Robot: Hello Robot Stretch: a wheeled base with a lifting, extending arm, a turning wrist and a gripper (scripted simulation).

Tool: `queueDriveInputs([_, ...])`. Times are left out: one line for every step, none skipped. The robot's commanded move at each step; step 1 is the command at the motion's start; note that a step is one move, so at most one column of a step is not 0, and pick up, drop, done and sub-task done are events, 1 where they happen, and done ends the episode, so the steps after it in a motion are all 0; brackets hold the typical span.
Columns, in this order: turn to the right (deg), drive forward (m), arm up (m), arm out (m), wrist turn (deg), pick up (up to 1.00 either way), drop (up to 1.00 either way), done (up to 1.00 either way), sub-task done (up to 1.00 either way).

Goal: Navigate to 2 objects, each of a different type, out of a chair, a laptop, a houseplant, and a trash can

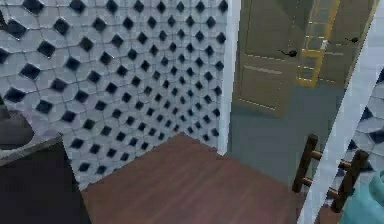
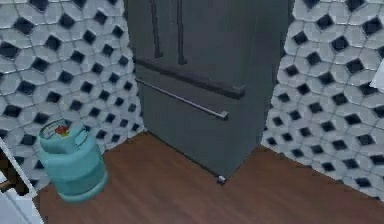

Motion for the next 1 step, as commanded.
queueDriveInputs([0.0, 0.50, 0.00, 0.00, 0.0, 0.00, 0.00, 0.00, 0.00])
